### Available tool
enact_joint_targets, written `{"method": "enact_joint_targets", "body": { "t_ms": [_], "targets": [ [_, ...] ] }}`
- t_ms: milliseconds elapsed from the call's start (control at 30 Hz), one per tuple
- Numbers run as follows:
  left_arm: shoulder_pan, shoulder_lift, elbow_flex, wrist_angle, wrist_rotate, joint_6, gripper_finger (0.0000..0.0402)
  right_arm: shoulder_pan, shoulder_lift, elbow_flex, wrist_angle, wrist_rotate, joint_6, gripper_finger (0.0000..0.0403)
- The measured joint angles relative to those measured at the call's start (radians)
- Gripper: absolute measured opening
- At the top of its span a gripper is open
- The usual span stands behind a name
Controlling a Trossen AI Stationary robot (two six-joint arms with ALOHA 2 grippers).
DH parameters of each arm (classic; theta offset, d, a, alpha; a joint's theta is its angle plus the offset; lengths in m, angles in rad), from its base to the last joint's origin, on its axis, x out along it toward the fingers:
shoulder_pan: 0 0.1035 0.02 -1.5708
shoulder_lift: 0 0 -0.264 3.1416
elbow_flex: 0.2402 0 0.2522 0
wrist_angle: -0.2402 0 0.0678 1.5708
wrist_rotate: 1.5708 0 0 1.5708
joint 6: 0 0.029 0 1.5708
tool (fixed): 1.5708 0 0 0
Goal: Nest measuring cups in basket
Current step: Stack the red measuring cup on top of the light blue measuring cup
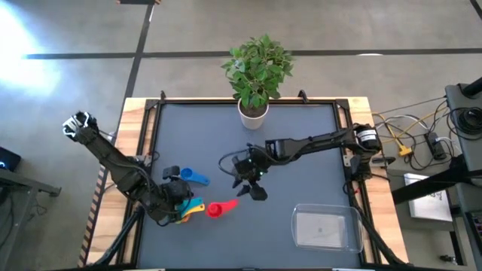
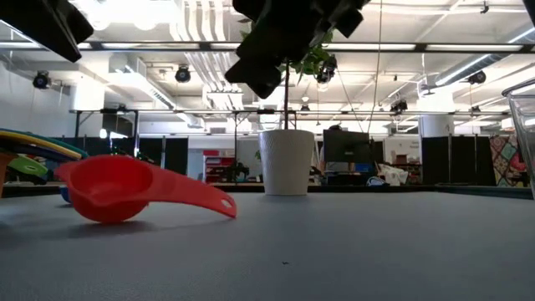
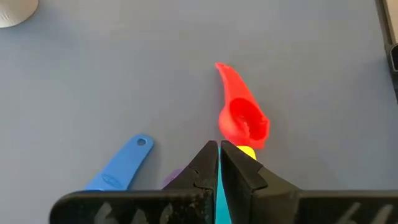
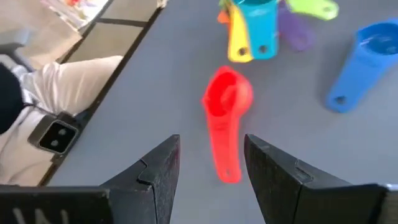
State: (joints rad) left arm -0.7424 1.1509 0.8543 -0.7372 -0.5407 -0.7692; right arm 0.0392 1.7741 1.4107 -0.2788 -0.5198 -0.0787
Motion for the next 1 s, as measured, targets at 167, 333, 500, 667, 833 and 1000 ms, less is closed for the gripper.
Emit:
{"method": "enact_joint_targets", "body": {
  "t_ms": [167,333,500,667,833,1000],
  "targets": [
    [0.032,0.005,-0.007,0.077,0.070,0.032,0.0000,0.002,-0.063,-0.113,0.129,0.005,0.035,0.0167],
    [0.129,-0.001,-0.045,0.230,0.165,0.147,0.0000,0.003,-0.186,-0.256,0.224,0.084,0.045,0.0167],
    [0.277,0.002,-0.108,0.398,0.310,0.216,0.0000,0.001,-0.328,-0.420,0.372,0.132,0.067,0.0167],
    [0.369,0.032,-0.114,0.455,0.400,0.222,0.0003,0.002,-0.439,-0.541,0.461,0.195,0.063,0.0167],
    [0.417,0.114,-0.114,0.483,0.488,0.217,0.0041,0.001,-0.504,-0.627,0.533,0.235,0.049,0.0167],
    [0.438,0.222,-0.095,0.457,0.525,0.206,0.0110,-0.006,-0.517,-0.653,0.551,0.234,0.041,0.0167]
  ]
}}
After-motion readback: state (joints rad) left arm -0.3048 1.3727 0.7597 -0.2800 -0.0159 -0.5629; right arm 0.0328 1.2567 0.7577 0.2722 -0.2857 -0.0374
